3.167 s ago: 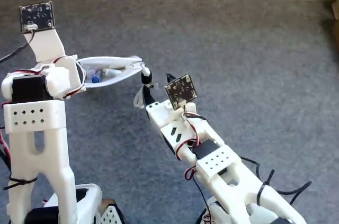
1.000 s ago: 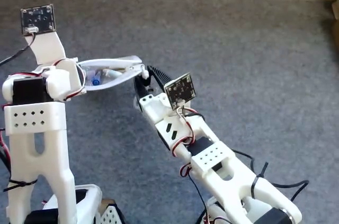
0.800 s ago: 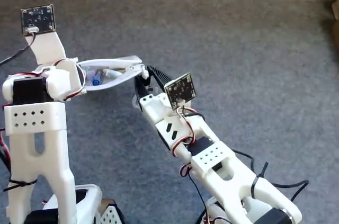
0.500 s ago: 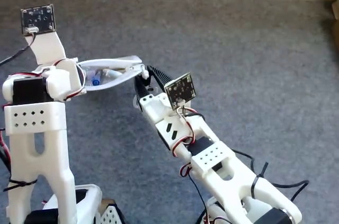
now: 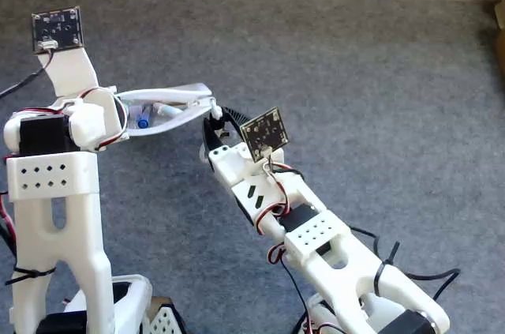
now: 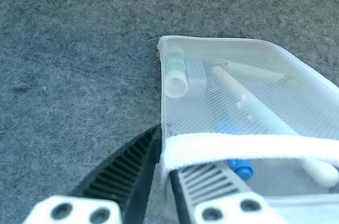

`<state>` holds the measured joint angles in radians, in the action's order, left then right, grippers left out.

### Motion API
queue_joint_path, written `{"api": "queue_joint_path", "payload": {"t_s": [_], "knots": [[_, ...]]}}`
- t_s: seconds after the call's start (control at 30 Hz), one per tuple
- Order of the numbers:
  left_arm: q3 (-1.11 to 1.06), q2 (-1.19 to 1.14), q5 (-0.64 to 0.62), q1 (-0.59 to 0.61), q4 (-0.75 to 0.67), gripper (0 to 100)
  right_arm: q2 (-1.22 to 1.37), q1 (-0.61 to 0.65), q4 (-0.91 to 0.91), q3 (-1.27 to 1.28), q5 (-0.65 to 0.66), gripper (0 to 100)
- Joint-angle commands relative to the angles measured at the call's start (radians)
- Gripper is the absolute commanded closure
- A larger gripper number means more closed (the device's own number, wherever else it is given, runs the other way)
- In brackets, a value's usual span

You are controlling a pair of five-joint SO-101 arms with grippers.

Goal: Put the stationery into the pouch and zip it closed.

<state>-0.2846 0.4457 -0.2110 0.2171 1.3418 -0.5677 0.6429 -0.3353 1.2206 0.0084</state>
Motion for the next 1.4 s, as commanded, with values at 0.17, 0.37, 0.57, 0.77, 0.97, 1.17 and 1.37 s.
{"api": "queue_joint_path", "payload": {"t_s": [0.17, 0.37, 0.57, 0.77, 0.97, 1.17, 1.37], "knots": [[-0.010, -0.004, 0.006, 0.013, -0.017, 99, -0.021, -0.015, -0.004, -0.051, -0.006, 88.2], [-0.010, -0.004, 0.006, 0.013, -0.017, 99, -0.021, -0.021, -0.005, -0.051, 0.081, 97.6], [-0.010, -0.004, 0.006, 0.013, -0.017, 99, -0.054, -0.021, -0.005, -0.044, 0.140, 99.1], [-0.013, -0.007, 0.006, 0.013, -0.035, 99, -0.285, -0.022, 0.104, 0.041, 0.141, 99.2], [-0.012, -0.004, 0.006, 0.013, -0.035, 98, -0.503, -0.019, 0.349, 0.070, 0.143, 99.2], [-0.012, -0.002, 0.006, 0.007, -0.029, 90, -0.596, -0.019, 0.478, 0.071, 0.143, 99.2], [0.004, -0.002, 0.006, 0.007, -0.012, 89, -0.602, 0.018, 0.549, 0.068, 0.143, 99.2]]}}
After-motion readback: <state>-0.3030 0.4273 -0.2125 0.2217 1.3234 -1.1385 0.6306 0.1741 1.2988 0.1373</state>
